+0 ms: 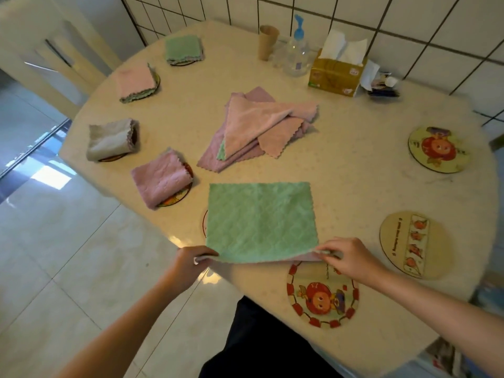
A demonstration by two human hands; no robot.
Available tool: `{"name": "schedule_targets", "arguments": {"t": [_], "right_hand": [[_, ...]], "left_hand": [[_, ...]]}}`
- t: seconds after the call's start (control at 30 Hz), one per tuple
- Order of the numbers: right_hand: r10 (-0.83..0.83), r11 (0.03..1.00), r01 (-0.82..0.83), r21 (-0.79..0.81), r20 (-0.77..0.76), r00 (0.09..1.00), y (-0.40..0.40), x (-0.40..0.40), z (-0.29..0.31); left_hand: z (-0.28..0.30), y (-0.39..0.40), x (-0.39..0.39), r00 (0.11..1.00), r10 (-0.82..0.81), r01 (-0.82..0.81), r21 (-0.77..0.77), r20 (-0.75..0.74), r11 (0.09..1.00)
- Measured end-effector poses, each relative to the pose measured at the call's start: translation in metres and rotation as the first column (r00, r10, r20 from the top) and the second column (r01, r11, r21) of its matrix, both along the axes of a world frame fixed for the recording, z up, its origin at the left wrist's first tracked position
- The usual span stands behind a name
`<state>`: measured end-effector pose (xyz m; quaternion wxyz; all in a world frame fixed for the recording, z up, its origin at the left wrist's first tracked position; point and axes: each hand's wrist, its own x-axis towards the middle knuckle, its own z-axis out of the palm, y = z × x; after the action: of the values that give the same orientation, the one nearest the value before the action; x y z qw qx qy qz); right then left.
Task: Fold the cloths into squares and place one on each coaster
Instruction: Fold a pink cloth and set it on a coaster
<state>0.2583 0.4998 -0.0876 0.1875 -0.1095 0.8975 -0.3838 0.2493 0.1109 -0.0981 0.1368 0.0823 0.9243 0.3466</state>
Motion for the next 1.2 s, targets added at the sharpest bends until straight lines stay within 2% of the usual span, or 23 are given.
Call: {"name": "schedule_targets", "arguments": {"t": [0.1, 0.2, 0.3, 0.37, 0.5, 0.63, 0.87, 1.2], "right_hand": [[-0.286, 0.947, 0.29, -0.135, 0.048, 0.957, -0.006, -0.029, 0.008], [-0.466, 0.852, 0.473, -0.224, 0.085, 0.88, -0.012, -0.06, 0.004], [-0.584, 0.75, 0.61, -0.256, 0.176, 0.792, -0.021, -0.094, -0.007], [-0.639, 0.707, 0.677, -0.205, 0.225, 0.736, -0.026, -0.112, -0.018], [-0.678, 0.683, 0.723, -0.106, 0.275, 0.682, -0.028, -0.132, -0.04], [-0.698, 0.683, 0.729, -0.034, 0.262, 0.666, -0.029, -0.142, -0.049], [-0.704, 0.701, 0.712, 0.039, 0.199, 0.682, -0.031, -0.153, -0.057], [-0.691, 0.72, 0.674, 0.164, 0.086, 0.718, -0.041, -0.16, -0.042]], "left_hand": [[0.001, -0.001, -0.034, 0.961, 0.243, -0.262, 0.161, 0.128, 0.951], [0.001, 0.005, -0.066, 0.833, 0.47, -0.536, 0.218, 0.291, 0.816], [-0.005, 0.012, -0.102, 0.73, 0.534, -0.663, 0.251, 0.427, 0.705], [-0.011, 0.018, -0.12, 0.678, 0.571, -0.716, 0.239, 0.463, 0.656], [-0.023, 0.025, -0.14, 0.643, 0.624, -0.74, 0.15, 0.444, 0.655], [-0.028, 0.025, -0.145, 0.618, 0.638, -0.749, 0.096, 0.459, 0.656], [-0.03, 0.024, -0.149, 0.637, 0.64, -0.734, 0.083, 0.429, 0.674], [-0.032, 0.03, -0.158, 0.675, 0.652, -0.688, -0.025, 0.345, 0.725]]}}
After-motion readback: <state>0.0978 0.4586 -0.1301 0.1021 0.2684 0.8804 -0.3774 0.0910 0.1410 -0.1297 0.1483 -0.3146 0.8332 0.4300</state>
